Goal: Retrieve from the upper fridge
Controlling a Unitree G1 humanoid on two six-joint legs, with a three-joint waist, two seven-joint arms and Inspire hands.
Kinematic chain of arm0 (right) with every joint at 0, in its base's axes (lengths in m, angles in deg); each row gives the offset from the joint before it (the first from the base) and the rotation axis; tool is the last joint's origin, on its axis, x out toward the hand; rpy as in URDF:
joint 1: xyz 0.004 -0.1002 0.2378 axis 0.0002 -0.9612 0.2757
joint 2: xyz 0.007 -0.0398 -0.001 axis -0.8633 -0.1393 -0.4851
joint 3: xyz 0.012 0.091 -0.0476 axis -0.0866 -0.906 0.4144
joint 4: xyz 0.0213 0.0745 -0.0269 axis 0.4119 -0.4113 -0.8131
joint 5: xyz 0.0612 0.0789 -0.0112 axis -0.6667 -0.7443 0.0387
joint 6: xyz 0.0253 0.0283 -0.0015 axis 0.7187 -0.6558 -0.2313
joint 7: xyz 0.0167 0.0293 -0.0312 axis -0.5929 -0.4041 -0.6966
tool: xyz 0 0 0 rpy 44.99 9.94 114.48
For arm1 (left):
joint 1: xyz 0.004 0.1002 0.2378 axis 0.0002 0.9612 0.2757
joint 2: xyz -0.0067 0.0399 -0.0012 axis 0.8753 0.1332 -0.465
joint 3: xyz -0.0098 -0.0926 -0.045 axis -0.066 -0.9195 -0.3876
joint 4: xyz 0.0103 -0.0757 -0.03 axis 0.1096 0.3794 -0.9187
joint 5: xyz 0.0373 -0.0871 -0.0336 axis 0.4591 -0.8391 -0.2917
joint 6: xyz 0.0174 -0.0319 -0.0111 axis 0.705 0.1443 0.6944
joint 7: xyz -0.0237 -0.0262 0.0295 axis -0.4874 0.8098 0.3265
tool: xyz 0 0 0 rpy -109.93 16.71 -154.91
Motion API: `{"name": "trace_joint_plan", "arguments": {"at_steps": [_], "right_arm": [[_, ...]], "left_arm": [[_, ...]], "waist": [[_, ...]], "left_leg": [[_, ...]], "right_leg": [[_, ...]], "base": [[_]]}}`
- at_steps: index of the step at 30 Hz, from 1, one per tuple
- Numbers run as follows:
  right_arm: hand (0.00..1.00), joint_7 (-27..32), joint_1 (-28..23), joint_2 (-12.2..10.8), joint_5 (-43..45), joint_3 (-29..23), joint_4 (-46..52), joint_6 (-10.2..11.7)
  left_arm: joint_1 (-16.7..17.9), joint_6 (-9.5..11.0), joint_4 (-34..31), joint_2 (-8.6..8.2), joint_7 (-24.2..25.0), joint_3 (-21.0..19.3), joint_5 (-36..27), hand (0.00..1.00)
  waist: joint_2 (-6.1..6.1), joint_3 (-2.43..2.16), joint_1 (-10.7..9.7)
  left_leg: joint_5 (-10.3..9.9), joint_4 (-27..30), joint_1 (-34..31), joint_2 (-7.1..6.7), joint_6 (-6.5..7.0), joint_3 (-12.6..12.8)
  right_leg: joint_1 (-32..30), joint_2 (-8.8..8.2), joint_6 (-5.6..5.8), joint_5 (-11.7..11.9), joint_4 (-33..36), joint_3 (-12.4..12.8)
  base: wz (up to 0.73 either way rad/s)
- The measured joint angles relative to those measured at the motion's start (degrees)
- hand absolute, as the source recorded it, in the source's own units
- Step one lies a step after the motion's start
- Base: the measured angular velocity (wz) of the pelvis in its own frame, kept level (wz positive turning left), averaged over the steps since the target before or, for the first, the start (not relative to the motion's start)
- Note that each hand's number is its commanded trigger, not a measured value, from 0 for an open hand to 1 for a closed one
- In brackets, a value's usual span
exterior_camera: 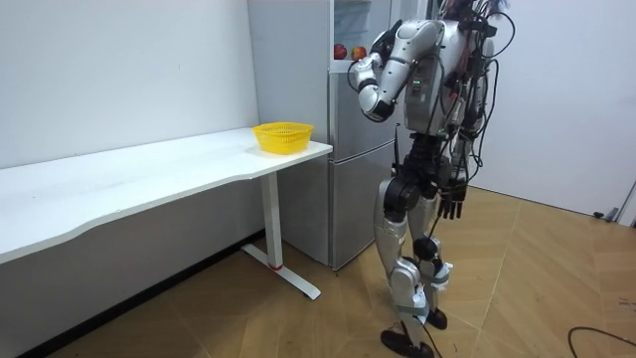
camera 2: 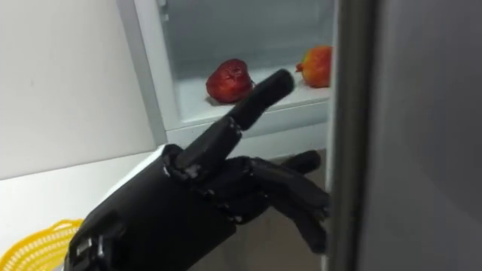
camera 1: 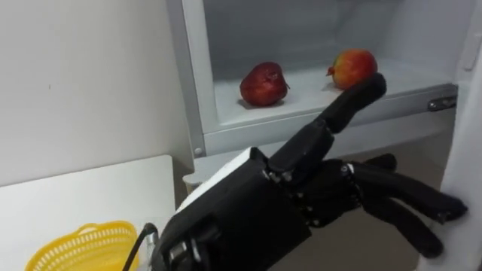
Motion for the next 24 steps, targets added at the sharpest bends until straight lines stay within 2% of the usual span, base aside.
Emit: {"name": "trace_joint_plan", "arguments": {"at_steps": [7, 10, 21, 24], "right_arm": [[0.0, 0.76, -0.01, 0.6, -1.98, 0.0, 0.85, 0.01], [0.0, 1.4, 0.02, 0.67, -2.04, -0.03, 0.89, 0.07], [0.0, 2.64, -0.82, 0.77, -2.73, -0.58, 0.48, 0.55], [0.0, 2.57, -1.64, 0.79, -3.39, -0.58, 0.56, 0.44]], "left_arm": [[-0.44, 0.0, 0.11, -0.1, -0.02, 1.76, -1.51, 0.0], [-1.11, 0.0, 0.18, -0.25, 0.05, 2.25, -1.99, 0.0], [-1.65, 0.0, 0.17, -0.5, -0.16, 2.79, -2.29, 0.0], [-1.65, 0.0, 0.17, -0.7, -0.31, 3.14, -2.39, 0.0]], "waist": [[0.08, -0.05, -1.94], [0.08, -0.05, -2.81], [0.14, -0.08, -3.32], [0.21, -0.13, -3.31]], "left_leg": [[0.0, 0.01, -0.02, 0.15, 0.0, 0.33], [0.0, 0.02, 0.04, 0.2, 0.0, 1.49], [0.0, 0.02, 0.02, 0.22, 0.0, 2.79], [0.0, 0.02, 0.12, 0.35, 0.0, 3.35]], "right_leg": [[-0.74, 0.34, -0.27, 0.22, 0.06, 1.5], [-0.79, 0.31, -0.25, 0.23, 0.08, 1.52], [-1.88, 0.79, -0.25, 0.51, -0.09, 2.21], [-1.93, 0.87, -0.28, 0.67, -0.02, 3.21]], "base": [[-0.15], [0.0], [-0.03], [-0.1]]}}
